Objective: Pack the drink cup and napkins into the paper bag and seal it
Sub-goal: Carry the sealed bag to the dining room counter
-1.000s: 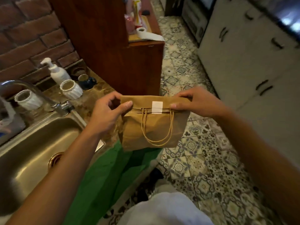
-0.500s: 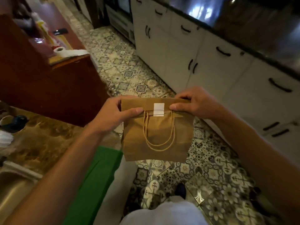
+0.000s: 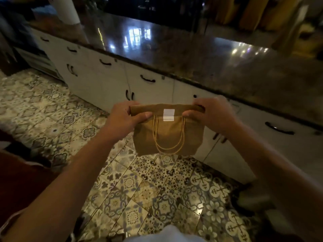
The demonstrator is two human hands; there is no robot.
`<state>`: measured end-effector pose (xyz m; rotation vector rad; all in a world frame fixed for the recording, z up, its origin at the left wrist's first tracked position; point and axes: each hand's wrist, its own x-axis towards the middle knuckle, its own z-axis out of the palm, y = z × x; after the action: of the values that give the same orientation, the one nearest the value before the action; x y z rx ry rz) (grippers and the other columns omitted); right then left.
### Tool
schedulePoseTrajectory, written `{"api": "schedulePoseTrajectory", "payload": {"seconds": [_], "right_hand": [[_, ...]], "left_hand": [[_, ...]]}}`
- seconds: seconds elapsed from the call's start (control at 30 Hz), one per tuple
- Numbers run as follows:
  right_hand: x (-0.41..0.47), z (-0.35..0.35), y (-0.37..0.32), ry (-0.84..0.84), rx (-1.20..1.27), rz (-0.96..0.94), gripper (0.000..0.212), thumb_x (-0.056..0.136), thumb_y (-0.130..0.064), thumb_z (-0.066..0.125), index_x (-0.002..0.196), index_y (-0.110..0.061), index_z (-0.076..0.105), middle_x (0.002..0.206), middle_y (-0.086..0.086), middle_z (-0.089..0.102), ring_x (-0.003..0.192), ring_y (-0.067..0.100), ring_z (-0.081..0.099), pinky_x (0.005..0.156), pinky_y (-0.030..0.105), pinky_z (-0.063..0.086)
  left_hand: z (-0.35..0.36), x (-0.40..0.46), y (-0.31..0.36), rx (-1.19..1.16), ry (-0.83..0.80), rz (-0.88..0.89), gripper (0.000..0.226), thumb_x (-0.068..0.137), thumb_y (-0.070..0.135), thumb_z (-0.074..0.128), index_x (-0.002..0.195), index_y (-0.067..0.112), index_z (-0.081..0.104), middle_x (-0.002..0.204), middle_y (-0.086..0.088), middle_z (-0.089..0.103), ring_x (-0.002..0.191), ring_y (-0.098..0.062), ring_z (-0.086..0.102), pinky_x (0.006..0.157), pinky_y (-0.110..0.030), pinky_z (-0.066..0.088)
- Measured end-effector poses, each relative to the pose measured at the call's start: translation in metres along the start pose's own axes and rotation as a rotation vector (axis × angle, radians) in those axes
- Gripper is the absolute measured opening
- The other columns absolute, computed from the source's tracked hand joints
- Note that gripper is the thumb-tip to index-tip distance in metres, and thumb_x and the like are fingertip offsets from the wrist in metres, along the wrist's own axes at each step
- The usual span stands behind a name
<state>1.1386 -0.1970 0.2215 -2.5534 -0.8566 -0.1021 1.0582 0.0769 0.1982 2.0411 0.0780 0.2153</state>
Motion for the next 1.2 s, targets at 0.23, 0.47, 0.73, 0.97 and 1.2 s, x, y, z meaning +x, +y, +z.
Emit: {"api": "schedulePoseTrajectory", "payload": {"seconds": [0.23, 0.47, 0.73, 0.97, 1.2], "right_hand": [[-0.003, -0.055, 0.119, 0.191, 0.14, 0.203, 0.014, 0.091, -0.033, 0.07, 0.099, -0.023, 0.076, 0.083, -0.013, 0.07, 0.078, 0.004, 0.068, 0.078, 0.036, 0.059], [0.033, -0.08, 0.196, 0.569, 0.225, 0.41, 0.005, 0.096, -0.021, 0.068, 0.101, -0.023, 0.068, 0.083, -0.016, 0.068, 0.08, -0.008, 0.066, 0.075, 0.012, 0.051], [0.093, -0.118, 0.262, 0.766, -0.007, 0.439, 0.012, 0.097, -0.019, 0.067, 0.102, -0.029, 0.063, 0.085, -0.019, 0.064, 0.077, -0.003, 0.065, 0.067, 0.009, 0.045], [0.139, -0.152, 0.353, 0.828, -0.085, 0.511, 0.013, 0.096, -0.018, 0.069, 0.108, -0.019, 0.072, 0.093, -0.013, 0.069, 0.085, -0.014, 0.064, 0.073, 0.005, 0.045], [0.181, -0.167, 0.452, 0.81, -0.039, 0.533, 0.018, 0.094, -0.015, 0.071, 0.109, -0.024, 0.073, 0.093, -0.016, 0.07, 0.088, -0.006, 0.067, 0.078, 0.013, 0.054]], "left_hand": [[0.091, 0.13, 0.031, -0.123, -0.209, 0.091, 0.008, 0.086, 0.025, 0.079, 0.09, 0.031, 0.075, 0.083, 0.007, 0.077, 0.082, -0.009, 0.071, 0.074, -0.023, 0.057], [0.171, 0.266, 0.067, -0.225, -0.378, 0.28, 0.021, 0.093, 0.017, 0.072, 0.093, 0.037, 0.074, 0.084, 0.019, 0.075, 0.082, 0.002, 0.068, 0.073, -0.016, 0.052], [0.23, 0.398, 0.109, -0.259, -0.515, 0.352, 0.02, 0.095, 0.018, 0.067, 0.113, 0.022, 0.074, 0.105, 0.004, 0.076, 0.099, -0.011, 0.072, 0.087, -0.033, 0.06], [0.281, 0.494, 0.143, -0.216, -0.564, 0.416, 0.019, 0.096, 0.018, 0.065, 0.114, 0.022, 0.072, 0.108, 0.004, 0.073, 0.099, -0.005, 0.07, 0.086, -0.024, 0.059], [0.335, 0.572, 0.153, -0.059, -0.362, 0.389, 0.032, 0.094, 0.028, 0.07, 0.121, 0.011, 0.07, 0.109, -0.001, 0.071, 0.093, -0.005, 0.066, 0.078, -0.014, 0.051]]}}
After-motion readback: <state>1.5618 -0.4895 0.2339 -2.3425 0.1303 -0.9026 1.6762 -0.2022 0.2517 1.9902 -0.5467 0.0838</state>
